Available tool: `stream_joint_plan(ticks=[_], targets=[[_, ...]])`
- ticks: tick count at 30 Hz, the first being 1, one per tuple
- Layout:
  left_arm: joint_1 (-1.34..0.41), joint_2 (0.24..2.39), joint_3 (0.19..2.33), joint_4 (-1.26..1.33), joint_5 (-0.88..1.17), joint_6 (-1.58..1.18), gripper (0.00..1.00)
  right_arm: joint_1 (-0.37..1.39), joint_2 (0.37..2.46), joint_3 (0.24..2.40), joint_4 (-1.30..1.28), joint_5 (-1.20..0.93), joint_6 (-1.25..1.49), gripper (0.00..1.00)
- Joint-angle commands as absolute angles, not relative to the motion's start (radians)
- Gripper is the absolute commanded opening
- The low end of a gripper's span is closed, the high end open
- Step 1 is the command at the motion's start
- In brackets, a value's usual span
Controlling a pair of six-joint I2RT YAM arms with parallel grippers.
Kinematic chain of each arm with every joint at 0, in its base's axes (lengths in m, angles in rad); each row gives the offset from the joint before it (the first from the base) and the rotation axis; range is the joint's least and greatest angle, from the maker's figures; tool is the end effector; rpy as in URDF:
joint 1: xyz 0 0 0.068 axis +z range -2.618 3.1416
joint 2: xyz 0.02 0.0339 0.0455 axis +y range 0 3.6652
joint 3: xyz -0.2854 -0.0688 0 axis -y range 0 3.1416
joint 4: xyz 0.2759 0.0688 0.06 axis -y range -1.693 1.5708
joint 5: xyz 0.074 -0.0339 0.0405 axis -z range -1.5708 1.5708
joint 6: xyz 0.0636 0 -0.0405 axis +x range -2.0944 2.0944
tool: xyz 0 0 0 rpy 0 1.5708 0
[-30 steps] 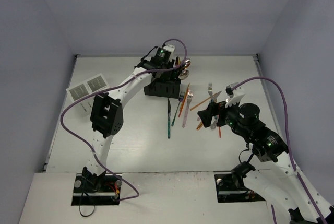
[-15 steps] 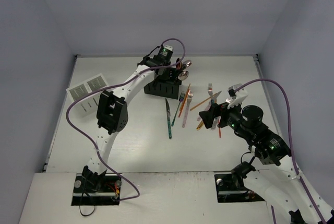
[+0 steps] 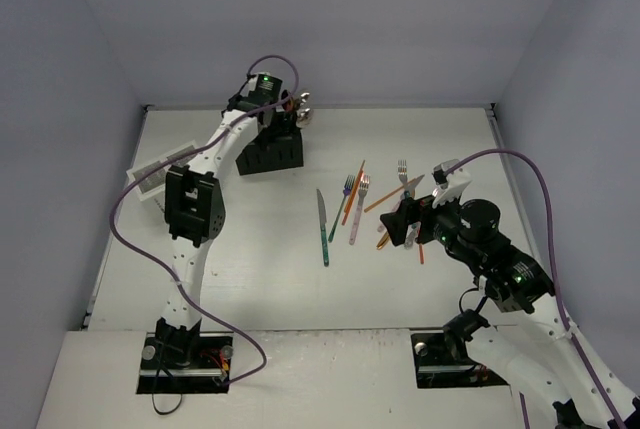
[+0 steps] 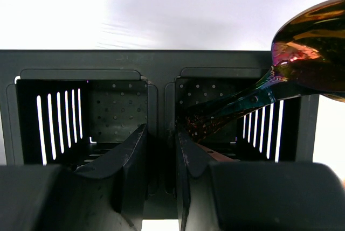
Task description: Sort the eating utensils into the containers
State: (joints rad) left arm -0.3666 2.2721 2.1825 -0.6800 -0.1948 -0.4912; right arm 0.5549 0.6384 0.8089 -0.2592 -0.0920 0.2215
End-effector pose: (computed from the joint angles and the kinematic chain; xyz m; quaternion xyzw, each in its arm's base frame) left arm 0.5480 -0.1972 0.2717 -0.0949 0.9123 -0.0800 0.3902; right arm 0.1578 0.1047 0.3774 -0.1529 0.7216 0.2867 0.6113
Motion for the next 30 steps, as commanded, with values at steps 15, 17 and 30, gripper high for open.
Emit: stream_joint_plan(ticks=[15,17,30], targets=[[-0.248,2.132,2.169,-0.776,-0.363,-0.731,0.0,0.549,0.682,0.847,-0.213,-0.069,0.193,1.0],[-0.253,2.126,2.166,-0.777,-0.357,-0.741,0.0,0.549,0.674,0.845,-0.213,-0.071,0.195,1.0],[-0.276,2.058,2.122,-0.802,-0.355,-0.778,0.15,0.549,0.618,0.828,-0.219,-0.101,0.201,1.0]])
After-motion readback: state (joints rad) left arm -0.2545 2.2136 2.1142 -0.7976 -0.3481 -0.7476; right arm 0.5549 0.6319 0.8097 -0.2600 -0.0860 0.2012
